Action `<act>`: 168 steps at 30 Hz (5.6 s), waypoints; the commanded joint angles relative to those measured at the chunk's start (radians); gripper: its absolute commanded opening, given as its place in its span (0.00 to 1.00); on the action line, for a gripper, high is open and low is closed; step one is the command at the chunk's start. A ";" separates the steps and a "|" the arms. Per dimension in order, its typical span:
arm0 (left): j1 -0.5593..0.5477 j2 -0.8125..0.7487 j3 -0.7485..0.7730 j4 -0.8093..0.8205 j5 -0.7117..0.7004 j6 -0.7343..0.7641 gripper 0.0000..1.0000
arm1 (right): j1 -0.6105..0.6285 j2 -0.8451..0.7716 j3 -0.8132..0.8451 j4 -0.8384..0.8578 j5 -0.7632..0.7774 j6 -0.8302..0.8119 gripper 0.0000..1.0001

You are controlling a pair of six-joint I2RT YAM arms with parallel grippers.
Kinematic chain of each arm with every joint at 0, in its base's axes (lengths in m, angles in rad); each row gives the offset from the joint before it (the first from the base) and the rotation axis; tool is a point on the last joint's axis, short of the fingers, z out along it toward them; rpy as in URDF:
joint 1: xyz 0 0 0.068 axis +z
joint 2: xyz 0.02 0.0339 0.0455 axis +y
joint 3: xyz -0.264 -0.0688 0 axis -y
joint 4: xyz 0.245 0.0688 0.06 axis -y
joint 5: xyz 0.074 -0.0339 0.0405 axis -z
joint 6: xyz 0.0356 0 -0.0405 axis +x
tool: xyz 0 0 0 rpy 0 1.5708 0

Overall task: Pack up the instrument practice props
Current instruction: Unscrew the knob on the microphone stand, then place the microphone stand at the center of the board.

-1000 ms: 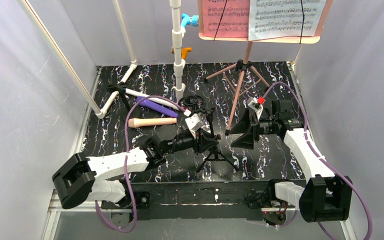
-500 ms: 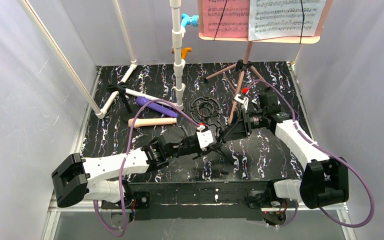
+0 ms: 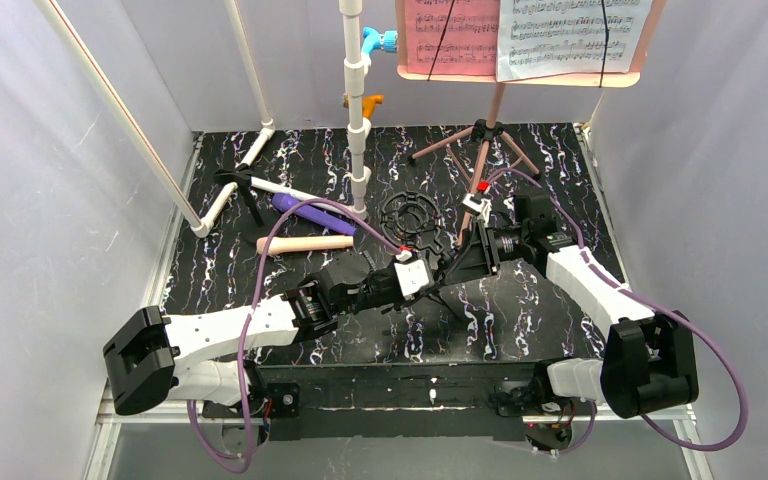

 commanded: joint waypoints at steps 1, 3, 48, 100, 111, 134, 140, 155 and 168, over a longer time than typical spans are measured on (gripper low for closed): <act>-0.002 -0.012 0.027 0.072 0.003 -0.001 0.00 | 0.007 -0.001 -0.001 0.064 -0.036 0.032 0.65; -0.001 -0.007 0.031 0.072 0.017 -0.013 0.00 | 0.007 0.005 0.003 0.066 -0.040 0.032 0.66; 0.126 0.014 -0.073 0.294 0.163 -0.658 0.00 | -0.023 -0.165 0.085 -0.668 0.206 -1.256 0.88; 0.430 -0.685 -0.240 -0.525 -1.116 -0.237 0.00 | -0.332 -0.003 -0.091 -0.079 0.058 -0.628 0.98; 0.928 -0.606 -0.319 -0.283 -0.745 -0.347 0.00 | -0.354 -0.008 -0.092 -0.130 0.055 -0.678 0.98; 1.164 -0.531 -0.407 -0.016 -0.660 -0.173 0.00 | -0.372 -0.018 -0.100 -0.125 0.024 -0.679 0.98; 1.174 -0.521 -0.408 0.015 -0.716 -0.192 0.00 | -0.373 -0.011 -0.098 -0.125 0.012 -0.678 0.98; 1.221 -0.308 -0.396 0.183 -0.721 -0.267 0.27 | -0.374 -0.008 -0.106 -0.113 0.003 -0.672 1.00; 1.221 -0.468 -0.405 -0.060 -0.709 -0.399 0.91 | -0.373 -0.015 -0.106 -0.108 -0.004 -0.669 1.00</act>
